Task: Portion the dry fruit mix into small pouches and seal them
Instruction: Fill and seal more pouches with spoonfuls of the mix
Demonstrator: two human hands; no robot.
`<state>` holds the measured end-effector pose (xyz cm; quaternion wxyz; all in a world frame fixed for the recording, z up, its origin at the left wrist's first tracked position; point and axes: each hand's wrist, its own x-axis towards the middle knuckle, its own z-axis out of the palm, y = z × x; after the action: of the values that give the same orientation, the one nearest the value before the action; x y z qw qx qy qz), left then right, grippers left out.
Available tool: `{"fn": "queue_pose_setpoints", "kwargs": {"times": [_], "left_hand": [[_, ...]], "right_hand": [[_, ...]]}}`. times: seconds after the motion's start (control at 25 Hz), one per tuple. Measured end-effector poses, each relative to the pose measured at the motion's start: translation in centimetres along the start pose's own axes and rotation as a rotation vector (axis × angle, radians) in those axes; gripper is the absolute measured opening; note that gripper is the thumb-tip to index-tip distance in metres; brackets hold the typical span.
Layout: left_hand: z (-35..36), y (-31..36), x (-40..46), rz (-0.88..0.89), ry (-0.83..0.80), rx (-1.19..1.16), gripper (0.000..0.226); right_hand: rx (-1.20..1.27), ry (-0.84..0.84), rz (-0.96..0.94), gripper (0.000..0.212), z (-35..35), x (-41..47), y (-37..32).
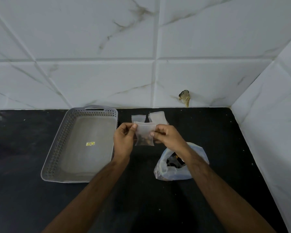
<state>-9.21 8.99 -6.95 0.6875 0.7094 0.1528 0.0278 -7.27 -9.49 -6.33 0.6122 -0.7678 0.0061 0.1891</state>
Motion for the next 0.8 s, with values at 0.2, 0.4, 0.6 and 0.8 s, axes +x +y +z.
{"fn": "queue_pose_setpoints", "kwargs": {"times": [0.2, 0.4, 0.6, 0.8], "left_hand": [[0.7, -3.4, 4.2, -0.211, -0.096, 0.072, 0.028], [0.8, -6.1, 7.1, -0.2, -0.129, 0.322, 0.043], [0.6, -7.3, 9.2, -0.127, -0.134, 0.652, 0.038], [0.9, -8.8, 9.5, -0.146, -0.159, 0.772, 0.05]], "right_hand": [[0.004, 0.091, 0.114, 0.007, 1.8, 4.7, 1.8], [-0.021, 0.129, 0.185, 0.011, 3.4, 9.2, 3.0], [-0.222, 0.213, 0.173, 0.009, 4.3, 12.5, 3.6], [-0.418, 0.256, 0.082, 0.035, 4.5, 12.7, 4.2]]}}
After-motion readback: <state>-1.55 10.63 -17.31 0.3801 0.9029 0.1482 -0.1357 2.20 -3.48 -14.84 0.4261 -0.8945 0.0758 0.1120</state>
